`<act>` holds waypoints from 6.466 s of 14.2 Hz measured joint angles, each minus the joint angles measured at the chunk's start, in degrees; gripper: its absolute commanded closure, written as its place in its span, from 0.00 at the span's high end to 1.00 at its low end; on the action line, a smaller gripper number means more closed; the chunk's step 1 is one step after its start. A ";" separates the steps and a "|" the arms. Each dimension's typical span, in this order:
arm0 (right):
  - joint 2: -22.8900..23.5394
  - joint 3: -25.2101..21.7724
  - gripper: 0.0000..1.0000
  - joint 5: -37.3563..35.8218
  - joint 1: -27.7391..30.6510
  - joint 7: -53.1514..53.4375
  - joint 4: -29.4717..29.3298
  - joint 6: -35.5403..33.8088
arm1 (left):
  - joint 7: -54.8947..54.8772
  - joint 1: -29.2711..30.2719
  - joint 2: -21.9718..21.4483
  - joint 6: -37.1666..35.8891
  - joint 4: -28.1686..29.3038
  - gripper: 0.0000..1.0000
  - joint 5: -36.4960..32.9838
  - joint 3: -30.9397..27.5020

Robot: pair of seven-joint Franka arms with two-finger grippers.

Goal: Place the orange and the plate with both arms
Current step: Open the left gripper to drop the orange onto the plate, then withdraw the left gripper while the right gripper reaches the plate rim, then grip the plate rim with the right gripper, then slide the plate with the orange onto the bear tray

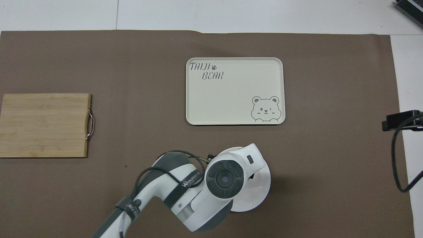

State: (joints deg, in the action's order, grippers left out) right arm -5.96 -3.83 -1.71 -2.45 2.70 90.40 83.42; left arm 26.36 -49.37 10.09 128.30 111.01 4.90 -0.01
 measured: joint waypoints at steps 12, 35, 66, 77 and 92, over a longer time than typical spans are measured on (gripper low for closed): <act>-0.10 -0.55 1.00 0.00 0.09 -4.43 1.39 0.18 | -32.12 37.59 -8.04 -13.10 -7.44 1.00 -0.09 -0.84; 0.55 0.37 1.00 35.24 -13.13 -14.37 47.79 39.40 | -34.62 44.16 -9.66 -38.19 -19.83 1.00 -3.80 -0.12; 2.14 0.29 0.00 52.06 -15.93 -16.10 58.65 45.34 | -34.46 44.40 -9.97 -37.95 -20.34 1.00 -3.82 -0.14; 3.87 -0.03 0.00 52.08 -14.77 -16.53 53.64 43.50 | -34.44 44.41 -9.98 -37.95 -20.34 1.00 -3.82 -0.14; 4.82 -0.64 0.00 53.82 -7.23 -21.53 40.91 31.19 | -34.43 44.41 -9.98 -37.95 -20.34 1.00 -3.82 -0.14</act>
State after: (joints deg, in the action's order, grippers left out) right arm -1.15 -4.47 52.12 -9.68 -18.83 131.32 114.61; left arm -8.07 -4.96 0.11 90.36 90.67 1.09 -0.15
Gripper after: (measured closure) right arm 0.916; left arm 0.000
